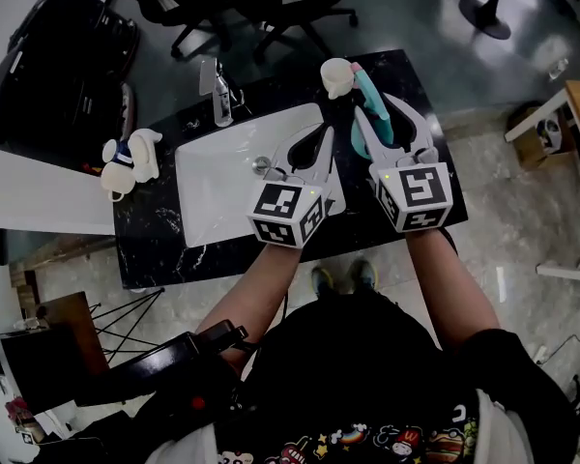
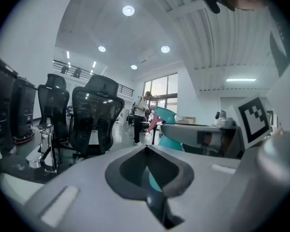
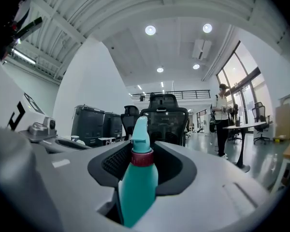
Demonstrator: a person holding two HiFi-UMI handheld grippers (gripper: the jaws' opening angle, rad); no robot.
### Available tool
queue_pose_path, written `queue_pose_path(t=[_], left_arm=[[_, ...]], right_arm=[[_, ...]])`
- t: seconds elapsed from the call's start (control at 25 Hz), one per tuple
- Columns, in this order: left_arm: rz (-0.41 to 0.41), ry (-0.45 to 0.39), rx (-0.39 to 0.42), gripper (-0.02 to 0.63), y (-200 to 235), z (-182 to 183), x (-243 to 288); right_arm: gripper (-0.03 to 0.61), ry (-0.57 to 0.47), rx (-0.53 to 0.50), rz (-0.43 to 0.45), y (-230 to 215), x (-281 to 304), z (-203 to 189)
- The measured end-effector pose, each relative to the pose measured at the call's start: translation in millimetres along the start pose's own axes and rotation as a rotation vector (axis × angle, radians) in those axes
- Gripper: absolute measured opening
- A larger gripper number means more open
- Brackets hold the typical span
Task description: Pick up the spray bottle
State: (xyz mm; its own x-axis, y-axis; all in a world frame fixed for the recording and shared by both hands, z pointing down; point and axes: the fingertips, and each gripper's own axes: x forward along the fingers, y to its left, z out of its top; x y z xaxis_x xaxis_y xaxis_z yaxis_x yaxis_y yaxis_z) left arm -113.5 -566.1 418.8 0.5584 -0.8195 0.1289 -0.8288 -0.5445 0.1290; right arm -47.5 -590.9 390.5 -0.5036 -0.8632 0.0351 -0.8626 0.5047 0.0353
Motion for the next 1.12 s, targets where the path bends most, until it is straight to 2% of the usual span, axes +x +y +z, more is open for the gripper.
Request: queue_pose_path(t=[0.28, 0.52, 1.12], left_arm=[[-0.044, -0.044, 0.027, 0.000, -29.8, 20.0, -8.3], [-0.057, -0.073, 0.046, 0.000, -47.7, 33.2, -18.0], [-0.010, -0.110, 0.058, 0.000, -60.8, 44.0, -45.1]], right_arm=[[0.172, -0.050, -0.028, -0.028, 14.7, -57.2, 30.8], [0.170, -0.061, -0.021, -0.084, 1.7, -90.4, 38.6], [0.169, -0.066, 0.011, -0.078, -3.9, -108.8, 35.2]])
